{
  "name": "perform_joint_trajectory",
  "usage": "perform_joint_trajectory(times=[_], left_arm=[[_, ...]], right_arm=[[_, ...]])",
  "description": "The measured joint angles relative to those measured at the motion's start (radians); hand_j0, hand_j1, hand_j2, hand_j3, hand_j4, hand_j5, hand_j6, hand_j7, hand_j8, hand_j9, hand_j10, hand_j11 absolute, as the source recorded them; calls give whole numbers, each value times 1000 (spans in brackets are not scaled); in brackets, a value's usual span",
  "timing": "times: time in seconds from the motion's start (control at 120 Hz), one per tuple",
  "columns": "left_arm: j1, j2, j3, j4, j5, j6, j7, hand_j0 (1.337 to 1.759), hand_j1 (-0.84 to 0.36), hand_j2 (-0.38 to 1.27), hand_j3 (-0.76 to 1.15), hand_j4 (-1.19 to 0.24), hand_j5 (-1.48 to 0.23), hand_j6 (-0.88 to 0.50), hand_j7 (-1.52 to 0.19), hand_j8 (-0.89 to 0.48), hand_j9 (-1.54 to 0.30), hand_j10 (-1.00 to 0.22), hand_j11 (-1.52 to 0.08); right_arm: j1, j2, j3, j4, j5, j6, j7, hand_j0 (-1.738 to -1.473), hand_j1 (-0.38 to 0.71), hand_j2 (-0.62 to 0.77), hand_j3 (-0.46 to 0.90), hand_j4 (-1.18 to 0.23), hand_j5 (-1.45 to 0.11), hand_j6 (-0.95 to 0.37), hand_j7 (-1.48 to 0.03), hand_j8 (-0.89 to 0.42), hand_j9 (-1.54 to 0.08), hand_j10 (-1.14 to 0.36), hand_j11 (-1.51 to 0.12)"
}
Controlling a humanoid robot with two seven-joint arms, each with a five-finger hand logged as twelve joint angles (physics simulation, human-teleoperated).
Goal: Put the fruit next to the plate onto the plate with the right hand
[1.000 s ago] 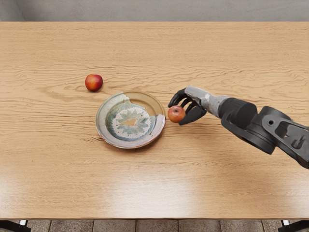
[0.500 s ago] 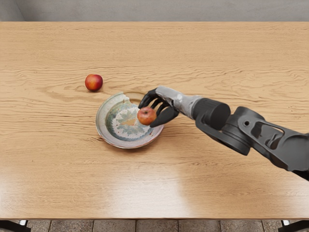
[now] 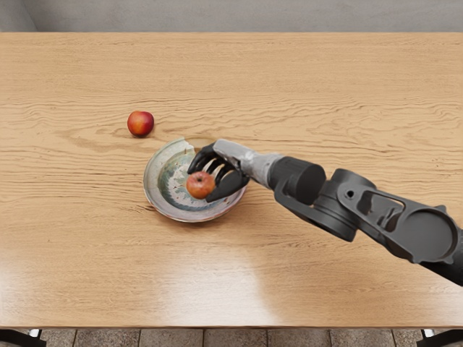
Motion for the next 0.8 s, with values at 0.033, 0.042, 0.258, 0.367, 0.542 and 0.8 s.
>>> perform_joint_trajectory(times=[0.033,0.042,0.258,0.367,0.542,0.8], left_arm=[[0,0,0,0,0,0,0,1658,335,3,0,-13,-15,-13,-15,-13,-15,-12,-15],[0,0,0,0,0,0,0,1658,335,3,0,-13,-15,-13,-15,-13,-15,-12,-15],[1,0,0,0,0,0,0,1658,335,3,0,-13,-15,-13,-15,-13,-15,-12,-15],[1,0,0,0,0,0,0,1658,335,3,0,-13,-15,-13,-15,-13,-15,-12,-15],[1,0,0,0,0,-1,0,1658,335,3,0,-13,-15,-13,-15,-13,-15,-12,-15],[0,0,0,0,0,0,0,1658,335,3,0,-13,-15,-13,-15,-13,-15,-12,-15]], right_arm=[[0,1,-5,-1,-1,0,0,-1658,278,79,0,-574,-791,-422,-768,-457,-788,-575,-788],[1,1,-6,-1,-1,0,0,-1658,276,78,0,-572,-788,-422,-765,-458,-785,-573,-785],[2,1,-12,-4,-2,-24,0,-1658,30,5,0,-335,-452,-282,-443,-296,-450,-336,-451],[4,-4,35,-1,20,-14,0,-1658,-124,3,0,-199,-268,-168,-263,-176,-267,-199,-267],[3,-57,150,1,187,117,0,-1658,-254,2,0,-85,-114,-72,-112,-75,-113,-85,-113],[-91,-134,394,-32,473,454,0,-1658,-322,1,0,-24,-32,-21,-31,-21,-32,-24,-32]])
